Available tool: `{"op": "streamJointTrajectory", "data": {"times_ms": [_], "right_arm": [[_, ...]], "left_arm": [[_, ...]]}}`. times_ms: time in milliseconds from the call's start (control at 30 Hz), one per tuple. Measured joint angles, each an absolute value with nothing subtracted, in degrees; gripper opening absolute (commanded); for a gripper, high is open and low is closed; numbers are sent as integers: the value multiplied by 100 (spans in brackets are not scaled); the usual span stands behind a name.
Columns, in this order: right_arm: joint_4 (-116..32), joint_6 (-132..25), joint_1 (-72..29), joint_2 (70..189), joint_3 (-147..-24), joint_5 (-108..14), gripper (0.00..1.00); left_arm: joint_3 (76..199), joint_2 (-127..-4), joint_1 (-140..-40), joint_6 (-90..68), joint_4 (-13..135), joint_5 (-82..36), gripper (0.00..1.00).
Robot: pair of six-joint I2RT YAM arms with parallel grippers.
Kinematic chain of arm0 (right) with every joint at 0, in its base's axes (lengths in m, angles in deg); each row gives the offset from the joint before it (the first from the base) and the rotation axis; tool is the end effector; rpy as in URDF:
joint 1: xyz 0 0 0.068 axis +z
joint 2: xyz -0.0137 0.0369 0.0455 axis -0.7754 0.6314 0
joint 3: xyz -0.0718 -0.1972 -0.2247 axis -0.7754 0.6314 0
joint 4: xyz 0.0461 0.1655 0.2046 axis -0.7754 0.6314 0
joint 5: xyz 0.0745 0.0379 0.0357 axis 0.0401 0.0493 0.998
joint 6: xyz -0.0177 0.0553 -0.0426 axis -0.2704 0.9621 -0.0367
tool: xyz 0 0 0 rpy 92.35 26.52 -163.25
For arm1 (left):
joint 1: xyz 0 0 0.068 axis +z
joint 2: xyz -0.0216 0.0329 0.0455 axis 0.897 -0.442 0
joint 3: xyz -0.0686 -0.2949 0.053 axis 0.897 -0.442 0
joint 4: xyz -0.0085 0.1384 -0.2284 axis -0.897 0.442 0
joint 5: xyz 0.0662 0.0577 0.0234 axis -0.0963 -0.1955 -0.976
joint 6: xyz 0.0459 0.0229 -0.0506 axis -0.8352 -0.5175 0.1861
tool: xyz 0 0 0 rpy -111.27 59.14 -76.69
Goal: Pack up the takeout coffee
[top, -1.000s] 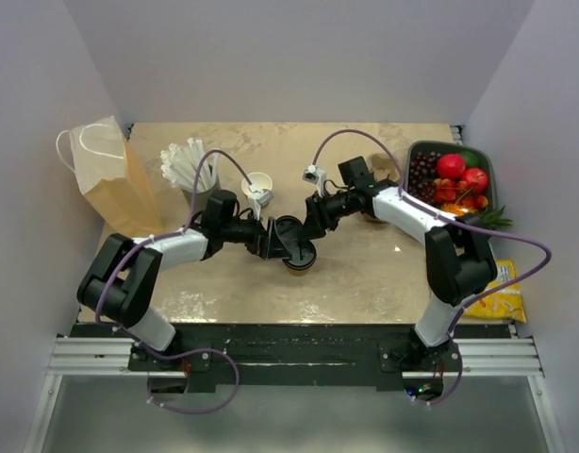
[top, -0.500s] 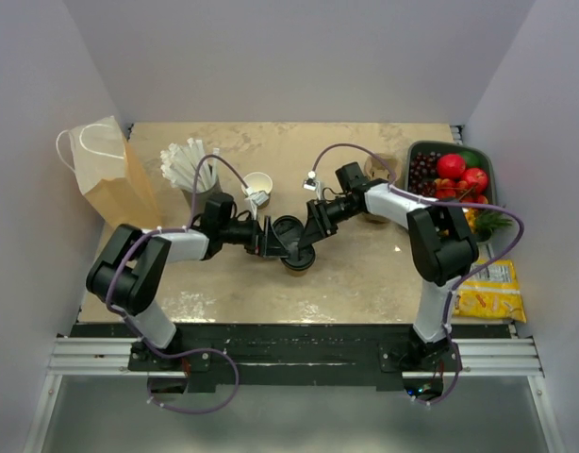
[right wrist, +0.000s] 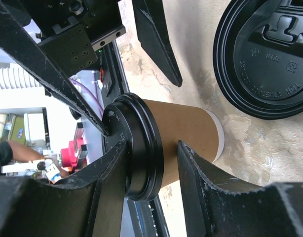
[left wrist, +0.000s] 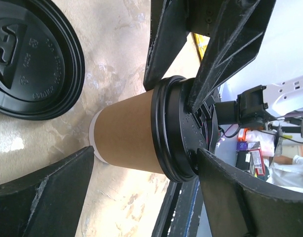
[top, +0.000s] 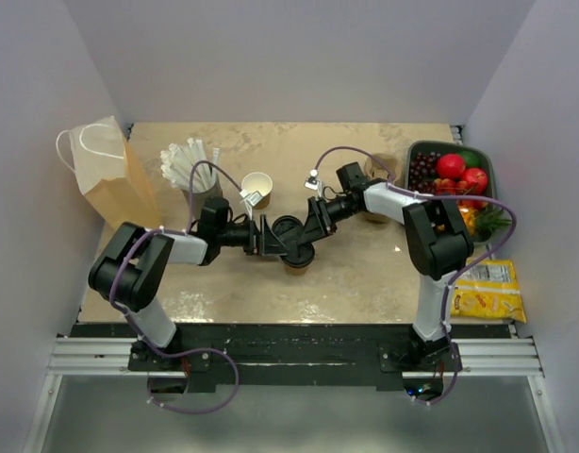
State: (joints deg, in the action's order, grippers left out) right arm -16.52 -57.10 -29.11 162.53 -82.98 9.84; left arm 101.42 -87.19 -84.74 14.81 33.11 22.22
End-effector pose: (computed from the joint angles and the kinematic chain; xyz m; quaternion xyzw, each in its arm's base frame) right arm 0.3617 0.2021 0.1782 -0.2387 0.7998 0.5482 0.0529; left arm 0.2859 -0.1609 0.1617 0.1076 0.8021 -0.5559 0.1898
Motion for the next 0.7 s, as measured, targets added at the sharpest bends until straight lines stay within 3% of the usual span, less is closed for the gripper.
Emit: {"op": "streamJointTrajectory", "data": {"times_ms": [700], "right_arm": [[-1630, -6543, -2843, 15672, -7926, 569, 46]], "left_arm": [[9591, -8312, -8504, 1886, 2686, 1693, 84]]}}
